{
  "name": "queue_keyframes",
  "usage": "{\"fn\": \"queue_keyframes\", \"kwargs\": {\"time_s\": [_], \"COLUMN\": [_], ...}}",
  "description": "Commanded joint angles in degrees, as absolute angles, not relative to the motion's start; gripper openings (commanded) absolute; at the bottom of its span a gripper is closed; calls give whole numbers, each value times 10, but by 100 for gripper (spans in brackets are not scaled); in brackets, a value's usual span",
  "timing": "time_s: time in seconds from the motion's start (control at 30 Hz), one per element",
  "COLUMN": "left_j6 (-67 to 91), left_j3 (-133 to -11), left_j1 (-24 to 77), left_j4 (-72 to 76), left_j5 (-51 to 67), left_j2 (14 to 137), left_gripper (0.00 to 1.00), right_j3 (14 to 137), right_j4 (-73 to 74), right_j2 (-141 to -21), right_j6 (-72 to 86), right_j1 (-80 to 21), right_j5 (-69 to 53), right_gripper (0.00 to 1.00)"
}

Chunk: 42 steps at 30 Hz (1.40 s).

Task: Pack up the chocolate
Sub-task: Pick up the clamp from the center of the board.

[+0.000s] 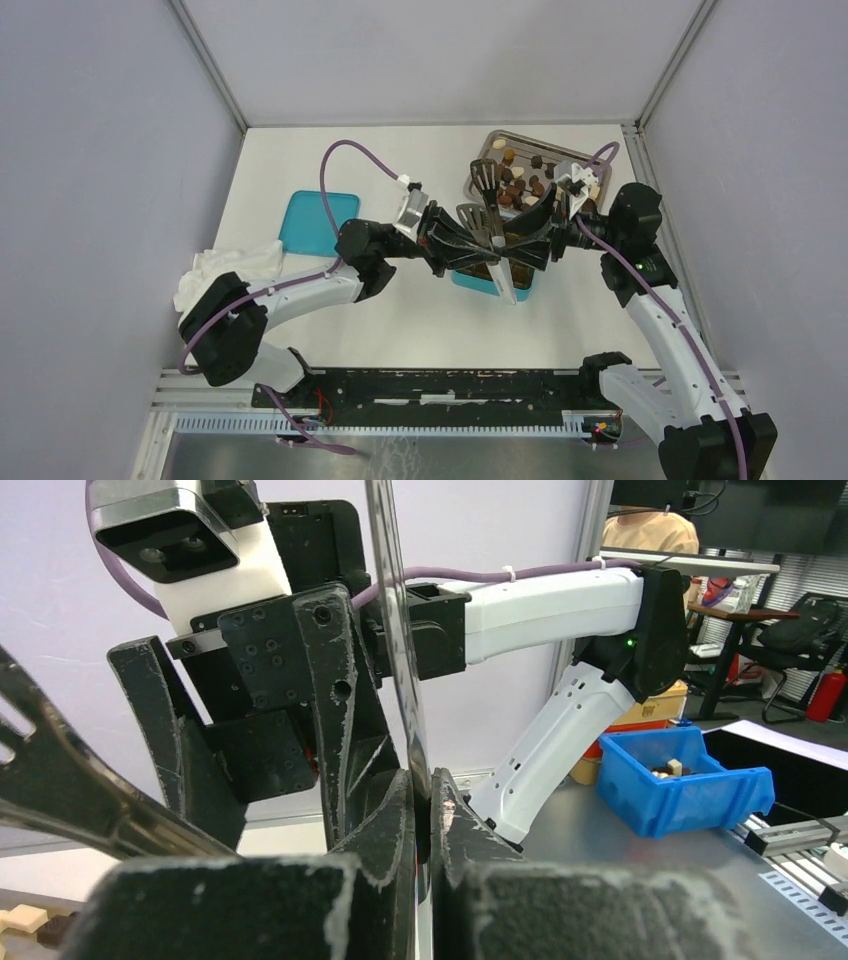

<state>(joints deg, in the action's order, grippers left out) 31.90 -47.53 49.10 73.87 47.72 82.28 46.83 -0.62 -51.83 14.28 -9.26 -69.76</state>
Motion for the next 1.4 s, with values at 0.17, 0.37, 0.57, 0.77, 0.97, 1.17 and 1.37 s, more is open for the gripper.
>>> {"fn": "queue_keyframes", "kwargs": {"time_s": [0.17, 0.37, 0.57, 0.77, 0.97, 1.17, 1.37], "left_j6": [309, 297, 280, 311, 393, 403, 439], "left_j3": [-504, -494, -489, -482, -443, -439, -467], "left_j1": [493, 495, 495, 475, 410, 392, 392], "left_j4": [767, 756, 719, 749, 845, 844, 881], "left_j5": [437, 403, 365, 383, 401, 411, 388], "left_j2": [832, 829, 817, 815, 806, 800, 820], "left_gripper": [2, 2, 2, 2, 2, 2, 2], "right_j3": [446, 446, 446, 449, 464, 440, 437], "right_j4": [-83, -114, -125, -127, -110, -191, -115], "right_j2": [-525, -537, -538, -531, -518, -512, -517], "right_j6": [214, 252, 267, 252, 229, 320, 258], "right_j1": [-110, -122, -121, -115, -92, -104, -121], "right_j5": [-654, -644, -648, -672, -704, -724, -667], "right_gripper": [44, 24, 6, 62, 95, 98, 98]}}
